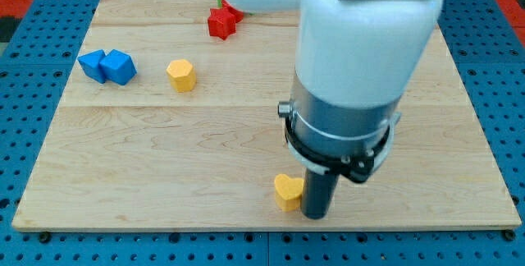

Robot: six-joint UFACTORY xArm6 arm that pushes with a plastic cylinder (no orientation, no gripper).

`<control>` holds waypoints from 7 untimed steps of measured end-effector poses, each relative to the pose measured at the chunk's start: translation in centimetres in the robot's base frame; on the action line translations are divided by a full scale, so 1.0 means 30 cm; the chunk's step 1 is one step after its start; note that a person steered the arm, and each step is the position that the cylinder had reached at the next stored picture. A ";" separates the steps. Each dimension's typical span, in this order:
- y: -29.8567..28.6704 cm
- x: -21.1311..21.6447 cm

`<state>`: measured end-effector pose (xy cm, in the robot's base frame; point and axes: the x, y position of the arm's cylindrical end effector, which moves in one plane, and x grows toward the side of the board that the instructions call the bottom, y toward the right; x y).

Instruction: Move the yellow hexagon towards the bottom center

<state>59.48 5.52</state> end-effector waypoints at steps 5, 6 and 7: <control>-0.176 -0.413; -0.229 -0.590; -0.385 -0.661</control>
<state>39.65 -6.02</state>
